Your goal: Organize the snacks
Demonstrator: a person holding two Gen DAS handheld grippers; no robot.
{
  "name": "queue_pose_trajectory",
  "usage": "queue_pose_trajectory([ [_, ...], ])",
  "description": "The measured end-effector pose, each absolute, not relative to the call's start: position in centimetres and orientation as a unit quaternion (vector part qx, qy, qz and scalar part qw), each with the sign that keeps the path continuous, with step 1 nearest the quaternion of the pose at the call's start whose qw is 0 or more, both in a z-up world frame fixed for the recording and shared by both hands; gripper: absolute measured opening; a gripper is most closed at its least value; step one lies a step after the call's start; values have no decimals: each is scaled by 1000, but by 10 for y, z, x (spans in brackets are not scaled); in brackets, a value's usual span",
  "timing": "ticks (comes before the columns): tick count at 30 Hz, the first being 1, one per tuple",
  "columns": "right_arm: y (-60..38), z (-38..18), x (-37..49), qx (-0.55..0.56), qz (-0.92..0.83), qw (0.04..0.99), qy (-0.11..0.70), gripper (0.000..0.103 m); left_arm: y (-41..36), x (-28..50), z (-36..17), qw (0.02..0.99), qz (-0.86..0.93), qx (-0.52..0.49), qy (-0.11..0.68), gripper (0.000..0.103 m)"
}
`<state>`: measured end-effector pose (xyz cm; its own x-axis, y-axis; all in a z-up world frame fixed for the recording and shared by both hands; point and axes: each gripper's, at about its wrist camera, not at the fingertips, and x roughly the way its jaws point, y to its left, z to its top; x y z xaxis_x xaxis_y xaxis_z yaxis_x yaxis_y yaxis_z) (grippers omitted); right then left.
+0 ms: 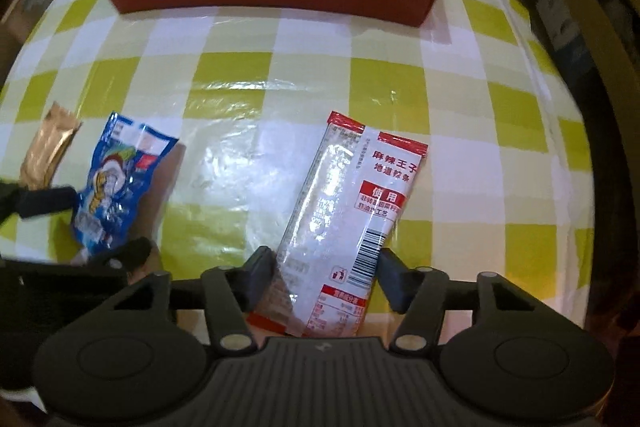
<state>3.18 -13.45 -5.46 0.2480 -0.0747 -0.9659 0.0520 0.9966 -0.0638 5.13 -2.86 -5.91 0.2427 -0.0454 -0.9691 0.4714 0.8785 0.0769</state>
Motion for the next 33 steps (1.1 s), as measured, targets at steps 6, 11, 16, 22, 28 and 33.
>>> queue_pose_trajectory([
  [6,-140,-50,24,-1,-35,799,601,57,-35,58,-63,776,-150,196,581,96],
  [11,-146,-42,25,-15,-36,808,588,41,-35,66,-63,778,-148,169,587,89],
  [16,-149,-43,21,-7,-27,815,578,40,-35,61,-60,779,-159,154,587,75],
  [22,-158,-37,17,10,-29,827,561,37,-39,53,-52,789,-139,166,574,74],
  [28,-163,-34,12,6,-31,831,555,36,-36,50,-48,791,-134,168,573,74],
  [33,-163,-30,12,2,-34,837,545,14,-43,45,-51,792,-131,186,567,74],
])
